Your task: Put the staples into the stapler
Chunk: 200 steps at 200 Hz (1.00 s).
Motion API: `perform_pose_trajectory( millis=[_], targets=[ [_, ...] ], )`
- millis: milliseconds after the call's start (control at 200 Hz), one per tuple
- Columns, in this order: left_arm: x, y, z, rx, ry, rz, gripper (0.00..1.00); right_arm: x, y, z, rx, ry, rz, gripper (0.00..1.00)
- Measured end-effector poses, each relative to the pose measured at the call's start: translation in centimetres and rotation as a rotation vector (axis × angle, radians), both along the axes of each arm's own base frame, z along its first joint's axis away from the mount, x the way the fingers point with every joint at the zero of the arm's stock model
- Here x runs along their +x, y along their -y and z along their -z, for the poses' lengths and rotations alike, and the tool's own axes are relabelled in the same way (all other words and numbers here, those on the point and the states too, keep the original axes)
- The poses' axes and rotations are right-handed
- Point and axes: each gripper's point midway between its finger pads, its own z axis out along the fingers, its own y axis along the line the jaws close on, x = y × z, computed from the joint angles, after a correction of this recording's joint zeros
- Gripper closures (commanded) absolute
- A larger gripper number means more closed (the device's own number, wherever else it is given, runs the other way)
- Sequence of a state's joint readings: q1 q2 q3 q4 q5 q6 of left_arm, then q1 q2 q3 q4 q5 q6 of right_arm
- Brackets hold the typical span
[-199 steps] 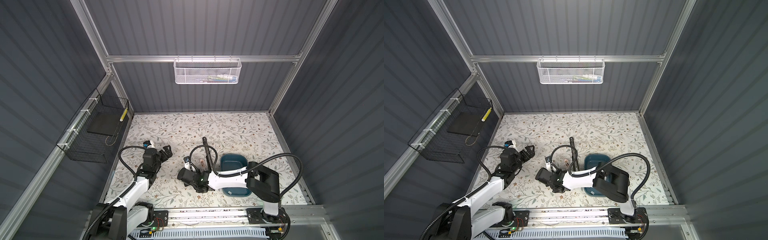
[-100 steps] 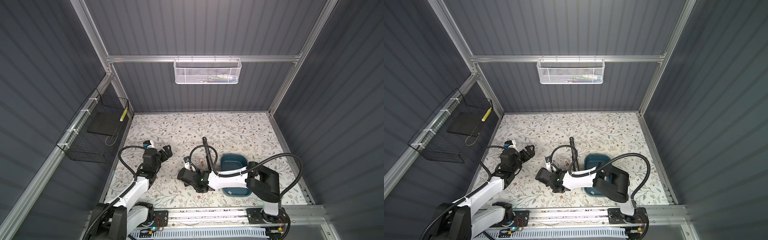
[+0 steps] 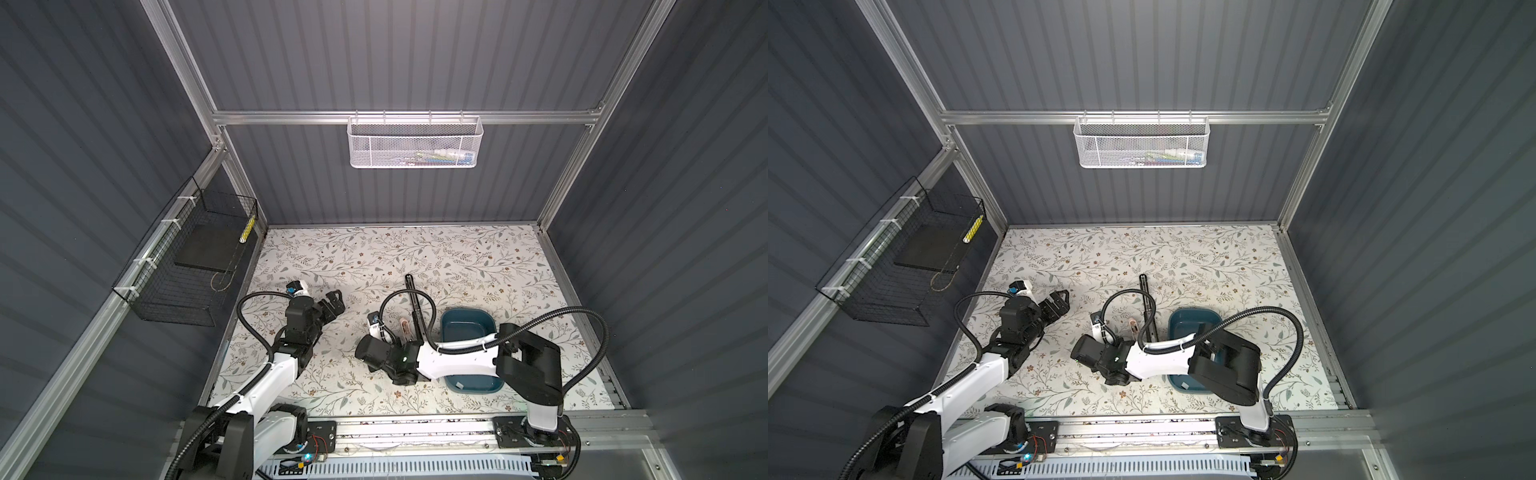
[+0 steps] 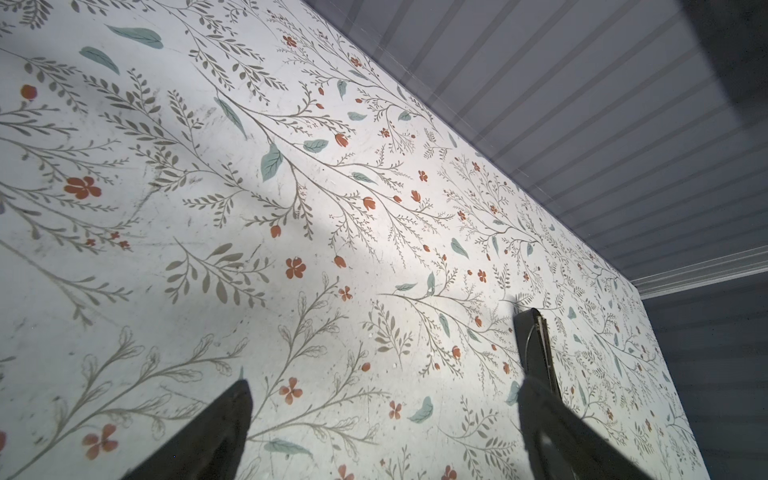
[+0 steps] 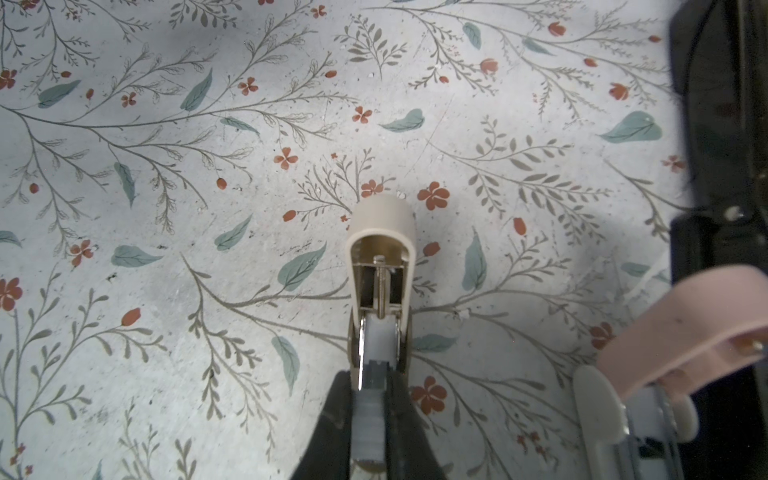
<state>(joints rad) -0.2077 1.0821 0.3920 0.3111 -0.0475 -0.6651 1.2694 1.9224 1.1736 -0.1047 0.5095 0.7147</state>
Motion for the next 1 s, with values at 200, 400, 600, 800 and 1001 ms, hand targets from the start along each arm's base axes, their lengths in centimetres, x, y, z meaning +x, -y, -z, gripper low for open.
perform_pose_trajectory(
  millis=[200, 400, 600, 800, 1001],
  targets=[
    [0.0, 0.0, 0.0, 0.0, 0.0, 0.0, 0.0, 0.03, 0.02, -0.02, 0.001, 0.001, 0.004, 0.9],
    [0.0, 0.01, 0.0, 0.0, 0.0, 0.0, 0.0, 0.03, 0.02, -0.02, 0.001, 0.001, 0.004, 0.9],
    [0.0, 0.01, 0.0, 0.0, 0.0, 0.0, 0.0, 0.03, 0.03, 0.02, 0.002, 0.0, 0.006, 0.9],
    [0.0, 0.01, 0.0, 0.0, 0.0, 0.0, 0.0, 0.04, 0.04, 0.02, 0.005, -0.001, 0.01, 0.9],
    [0.0, 0.01, 0.0, 0.0, 0.0, 0.001, 0.0, 0.05, 0.09, 0.21, 0.0, -0.002, 0.011, 0.9]
  ],
)
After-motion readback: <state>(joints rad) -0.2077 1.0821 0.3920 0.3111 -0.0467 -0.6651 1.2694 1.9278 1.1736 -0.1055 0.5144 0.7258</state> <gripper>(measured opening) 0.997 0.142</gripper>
